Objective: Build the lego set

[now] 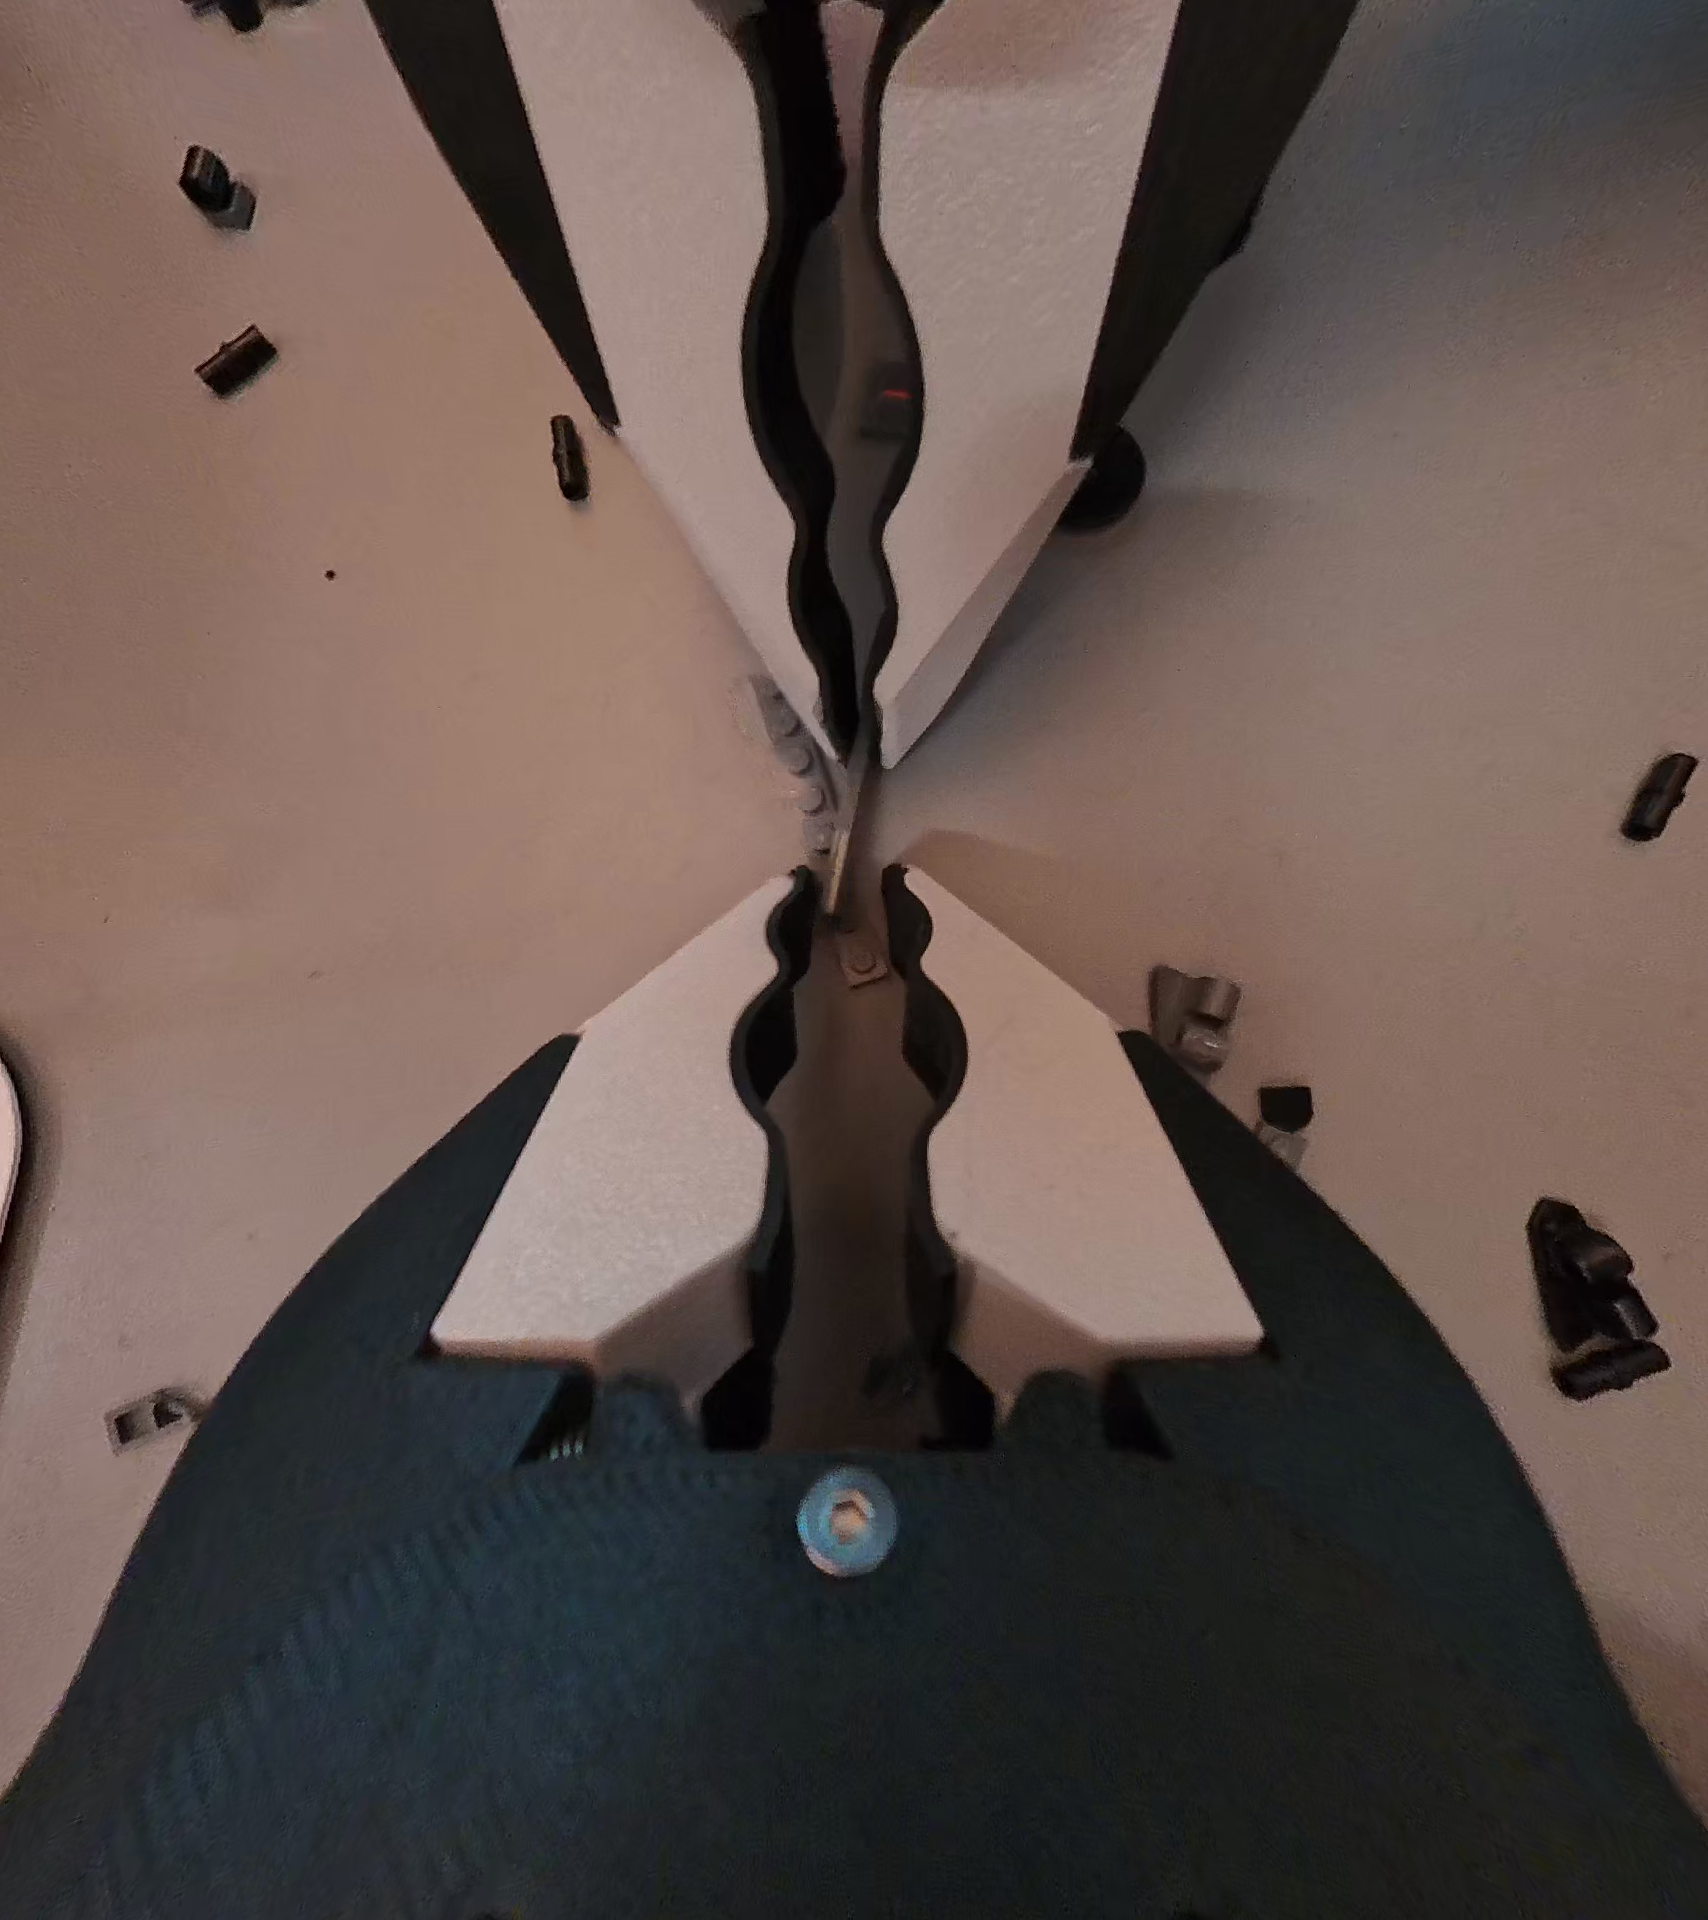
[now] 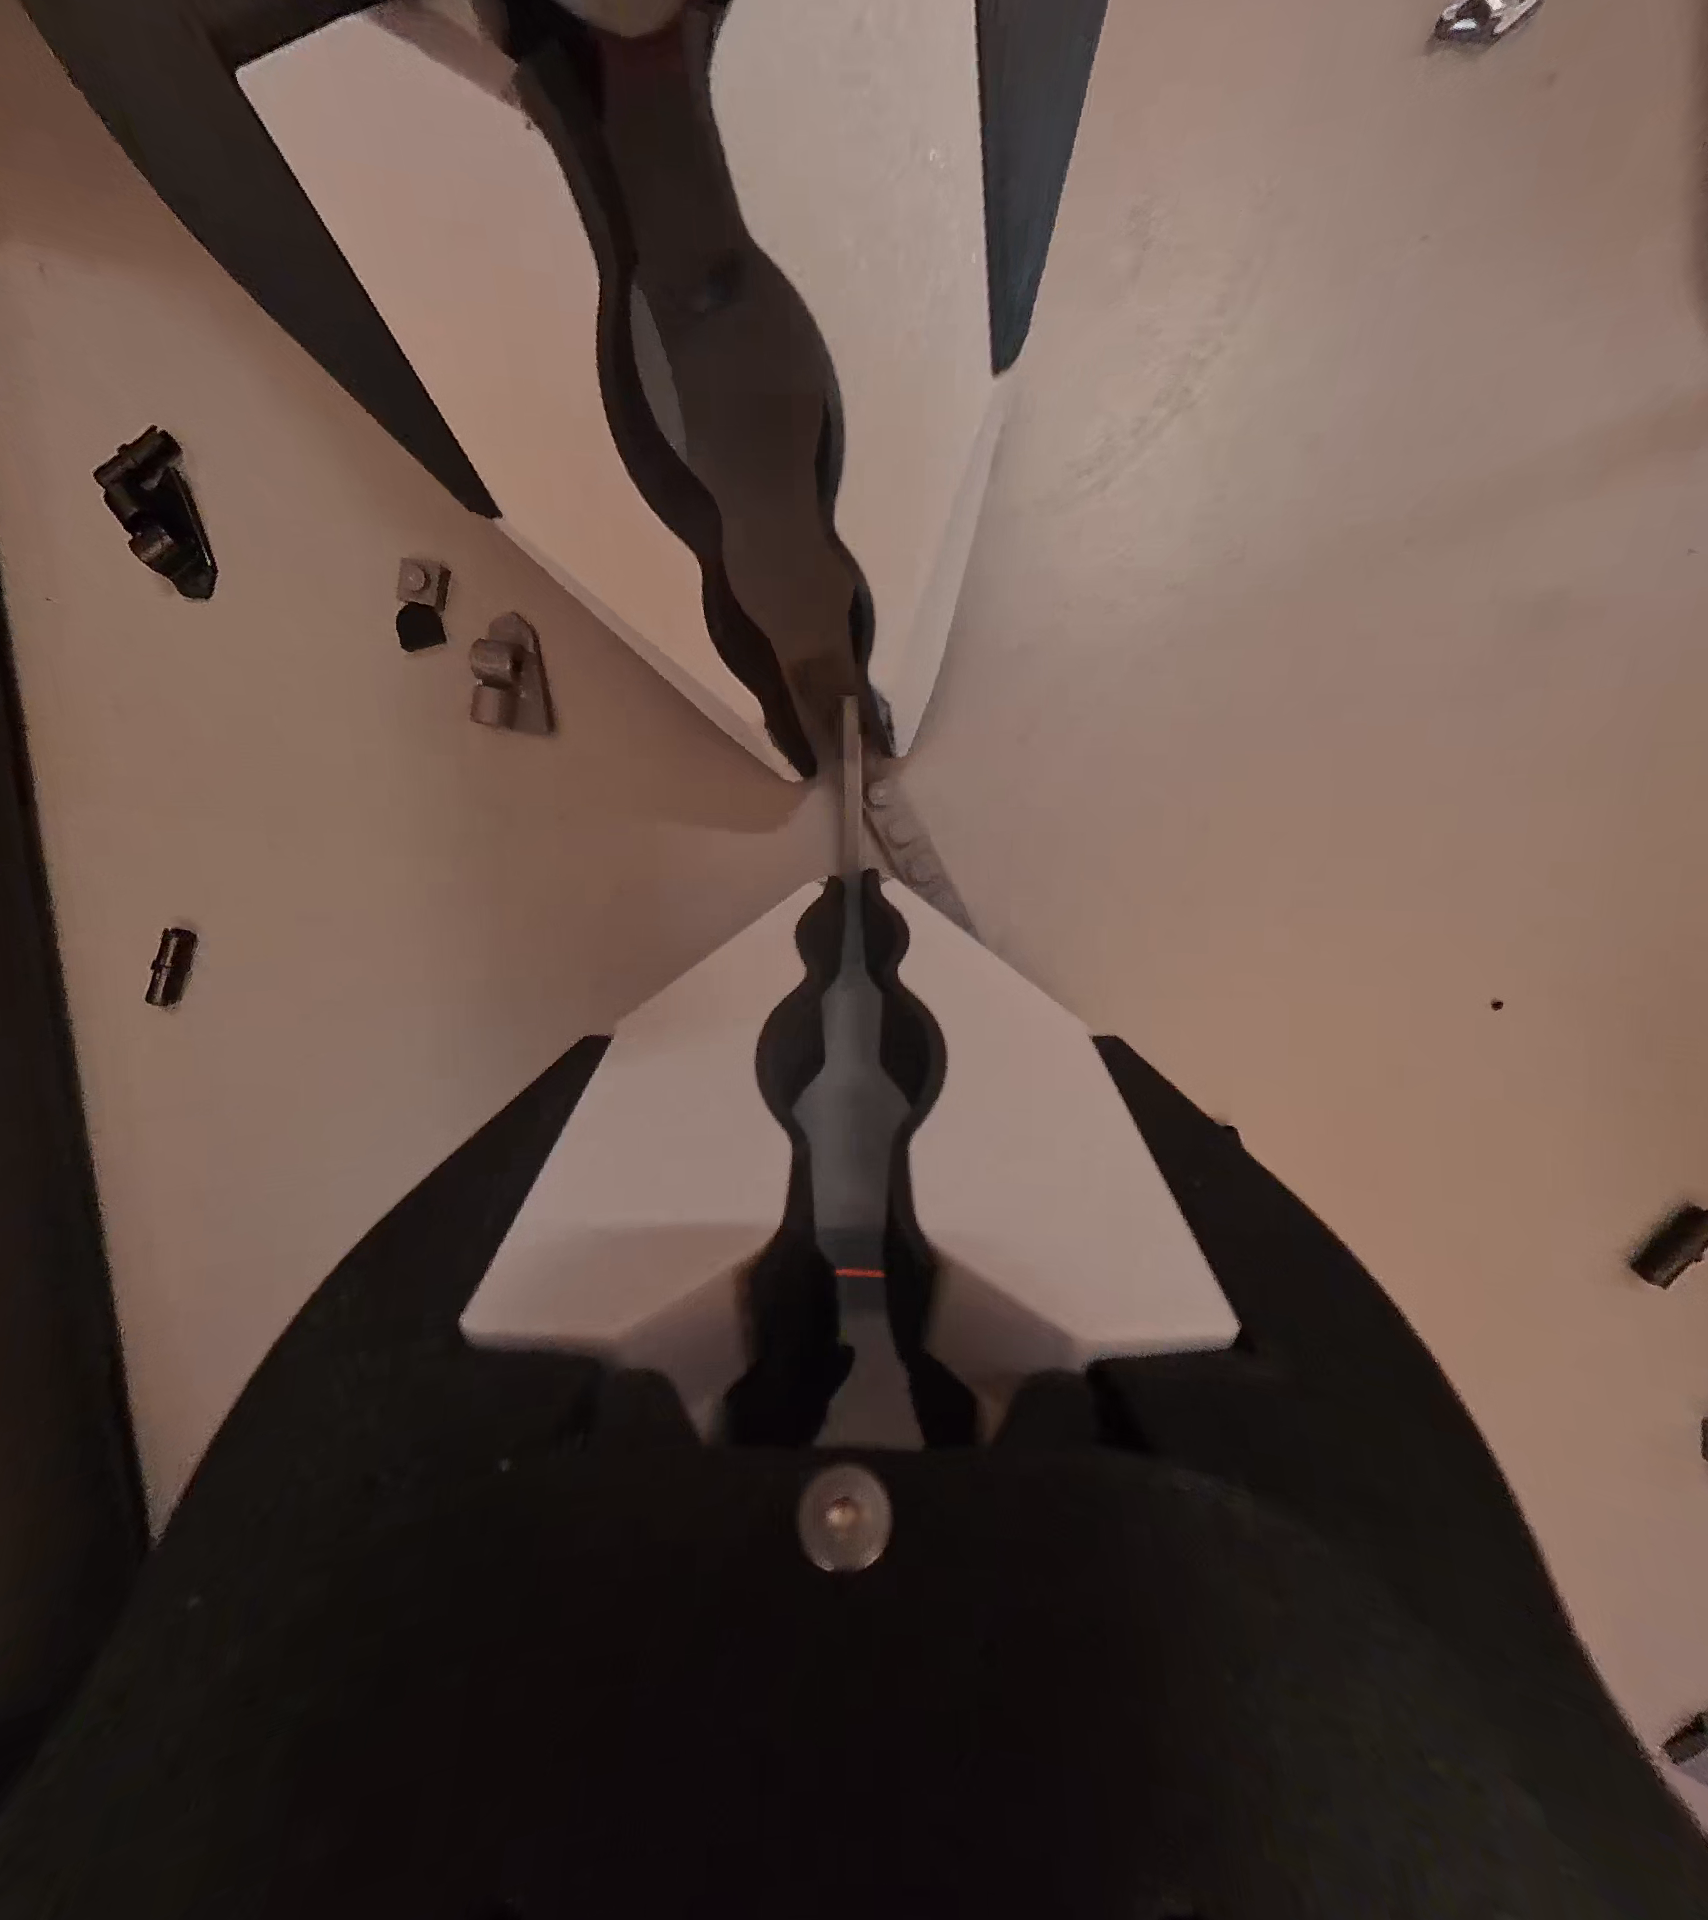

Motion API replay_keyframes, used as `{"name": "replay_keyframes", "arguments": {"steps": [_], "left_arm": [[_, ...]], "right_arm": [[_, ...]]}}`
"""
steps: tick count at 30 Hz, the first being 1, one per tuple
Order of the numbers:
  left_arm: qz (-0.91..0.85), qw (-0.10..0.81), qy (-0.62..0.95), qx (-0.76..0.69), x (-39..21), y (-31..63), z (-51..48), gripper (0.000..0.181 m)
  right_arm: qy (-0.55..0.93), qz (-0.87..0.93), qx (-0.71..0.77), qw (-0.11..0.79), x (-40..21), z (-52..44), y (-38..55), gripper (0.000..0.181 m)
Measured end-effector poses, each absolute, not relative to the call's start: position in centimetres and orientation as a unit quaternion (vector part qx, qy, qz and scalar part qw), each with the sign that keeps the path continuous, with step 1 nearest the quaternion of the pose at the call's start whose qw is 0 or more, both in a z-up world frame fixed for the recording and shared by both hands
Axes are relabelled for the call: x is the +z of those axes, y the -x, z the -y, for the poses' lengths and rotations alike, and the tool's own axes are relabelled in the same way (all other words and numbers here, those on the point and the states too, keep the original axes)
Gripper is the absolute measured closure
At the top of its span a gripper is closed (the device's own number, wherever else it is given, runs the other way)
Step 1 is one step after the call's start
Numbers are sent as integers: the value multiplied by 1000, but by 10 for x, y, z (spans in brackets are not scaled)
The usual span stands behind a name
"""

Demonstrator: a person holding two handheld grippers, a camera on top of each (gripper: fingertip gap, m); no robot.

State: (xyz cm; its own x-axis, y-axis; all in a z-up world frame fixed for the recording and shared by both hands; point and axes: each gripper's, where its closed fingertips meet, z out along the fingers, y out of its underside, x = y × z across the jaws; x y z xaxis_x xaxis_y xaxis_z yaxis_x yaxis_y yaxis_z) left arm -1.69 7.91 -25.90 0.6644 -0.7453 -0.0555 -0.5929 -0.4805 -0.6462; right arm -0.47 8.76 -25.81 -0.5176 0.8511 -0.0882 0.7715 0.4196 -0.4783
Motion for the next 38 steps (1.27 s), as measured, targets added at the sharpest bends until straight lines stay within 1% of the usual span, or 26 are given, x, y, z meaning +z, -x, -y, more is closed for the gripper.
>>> {"name": "replay_keyframes", "arguments": {"steps": [21,29,33,38], "left_arm": [[-430,319,834,-132,-259,7,-69,173],[-434,315,833,-138,-259,5,-66,161],[-432,316,833,-139,-259,3,-67,160],[-432,320,831,-144,-259,-1,-69,163]], "right_arm": [[452,864,210,79,-254,-87,-11,180],[440,872,202,75,-257,-84,-13,180],[438,874,197,74,-260,-84,-13,181],[435,876,196,75,-260,-84,-13,181]]}}
